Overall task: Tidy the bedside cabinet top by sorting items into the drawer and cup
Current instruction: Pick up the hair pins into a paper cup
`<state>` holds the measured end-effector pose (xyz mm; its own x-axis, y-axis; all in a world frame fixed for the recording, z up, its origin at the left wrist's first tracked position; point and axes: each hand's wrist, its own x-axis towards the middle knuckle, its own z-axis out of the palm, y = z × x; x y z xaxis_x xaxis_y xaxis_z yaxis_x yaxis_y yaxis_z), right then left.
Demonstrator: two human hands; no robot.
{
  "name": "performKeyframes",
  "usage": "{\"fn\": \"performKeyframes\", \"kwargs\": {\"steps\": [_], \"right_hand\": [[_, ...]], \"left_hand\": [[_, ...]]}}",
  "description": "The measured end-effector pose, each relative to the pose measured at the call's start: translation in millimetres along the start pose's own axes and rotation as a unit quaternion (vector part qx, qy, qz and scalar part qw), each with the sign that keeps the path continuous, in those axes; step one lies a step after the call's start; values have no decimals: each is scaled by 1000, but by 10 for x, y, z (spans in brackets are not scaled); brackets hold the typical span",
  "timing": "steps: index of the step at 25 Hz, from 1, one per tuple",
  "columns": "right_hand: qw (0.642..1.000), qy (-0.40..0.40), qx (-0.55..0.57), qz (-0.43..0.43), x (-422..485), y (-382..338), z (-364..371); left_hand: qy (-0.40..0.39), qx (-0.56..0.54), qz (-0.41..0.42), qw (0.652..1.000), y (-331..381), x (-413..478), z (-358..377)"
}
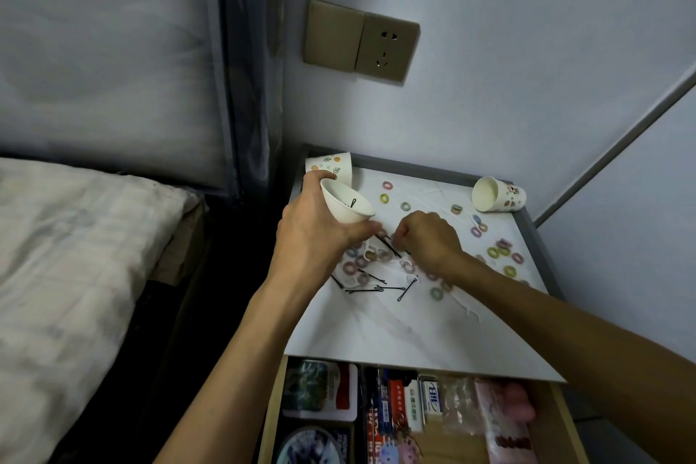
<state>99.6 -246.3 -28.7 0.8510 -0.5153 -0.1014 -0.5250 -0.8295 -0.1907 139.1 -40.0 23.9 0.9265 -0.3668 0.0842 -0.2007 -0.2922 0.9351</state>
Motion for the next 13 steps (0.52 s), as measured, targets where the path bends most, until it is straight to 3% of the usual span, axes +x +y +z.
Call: {"fn": "performKeyframes", "kwargs": {"steps": [6,13], "right_hand": [[999,18,-23,-15,67,-92,162],[997,66,5,39,16,-39,228]], "left_hand": [[2,-2,-4,1000,1,-5,11],[3,3,-3,1000,-24,-1,0]]}}
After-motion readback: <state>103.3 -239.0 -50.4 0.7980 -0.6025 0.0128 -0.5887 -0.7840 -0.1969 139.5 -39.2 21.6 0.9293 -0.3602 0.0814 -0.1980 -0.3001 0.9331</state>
